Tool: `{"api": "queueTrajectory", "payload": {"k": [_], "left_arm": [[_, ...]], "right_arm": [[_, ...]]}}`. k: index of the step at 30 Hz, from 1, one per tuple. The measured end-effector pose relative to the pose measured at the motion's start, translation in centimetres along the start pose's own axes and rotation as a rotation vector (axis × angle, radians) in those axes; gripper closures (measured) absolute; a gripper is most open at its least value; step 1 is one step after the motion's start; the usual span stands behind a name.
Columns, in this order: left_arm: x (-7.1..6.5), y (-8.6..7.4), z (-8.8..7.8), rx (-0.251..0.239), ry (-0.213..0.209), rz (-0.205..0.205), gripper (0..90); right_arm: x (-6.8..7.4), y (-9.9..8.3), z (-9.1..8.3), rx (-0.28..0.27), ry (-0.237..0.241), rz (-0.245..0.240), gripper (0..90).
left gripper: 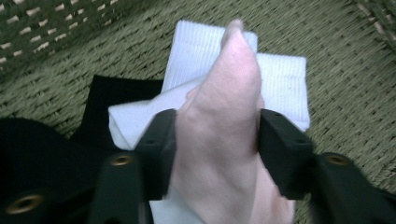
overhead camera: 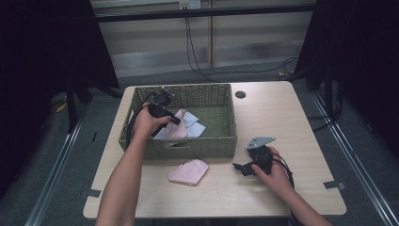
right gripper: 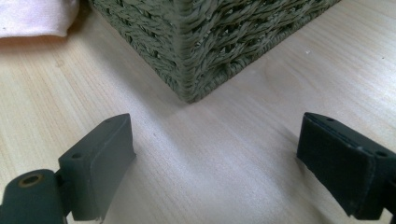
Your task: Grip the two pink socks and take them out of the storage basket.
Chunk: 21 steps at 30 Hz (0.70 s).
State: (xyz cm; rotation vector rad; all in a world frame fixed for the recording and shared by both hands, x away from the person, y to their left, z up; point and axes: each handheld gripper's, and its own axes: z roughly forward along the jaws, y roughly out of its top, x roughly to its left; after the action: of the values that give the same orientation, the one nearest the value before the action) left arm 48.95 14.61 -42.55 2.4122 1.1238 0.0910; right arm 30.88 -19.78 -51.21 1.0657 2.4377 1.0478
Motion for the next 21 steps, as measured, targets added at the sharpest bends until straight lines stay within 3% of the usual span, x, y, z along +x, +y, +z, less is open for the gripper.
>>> {"api": "queueTrajectory", "payload": {"k": [3, 6, 8, 14, 21], "left_arm": [[-0.1, 0.0, 0.3, 0.028, -0.012, -0.016, 59.6], [-0.1, 0.0, 0.4, 0.056, -0.012, -0.015, 76.0], [-0.3, 0.2, 0.1, 0.09, -0.037, -0.029, 84.6], [-0.3, 0.8, -2.4, 0.083, -0.075, -0.045, 86.3], [-0.7, 1.3, -5.2, 0.07, -0.102, -0.037, 86.5]], "right_arm": [[0.0, 0.0, 0.0, 0.001, -0.002, 0.0, 10.2], [0.0, 0.0, 0.0, 0.0, 0.001, -0.001, 10.2], [0.0, 0.0, 0.0, 0.0, 0.0, 0.0, 10.2], [0.0, 0.0, 0.0, -0.002, -0.001, -0.004, 10.2], [0.0, 0.0, 0.0, -0.004, 0.0, -0.007, 10.2]]}}
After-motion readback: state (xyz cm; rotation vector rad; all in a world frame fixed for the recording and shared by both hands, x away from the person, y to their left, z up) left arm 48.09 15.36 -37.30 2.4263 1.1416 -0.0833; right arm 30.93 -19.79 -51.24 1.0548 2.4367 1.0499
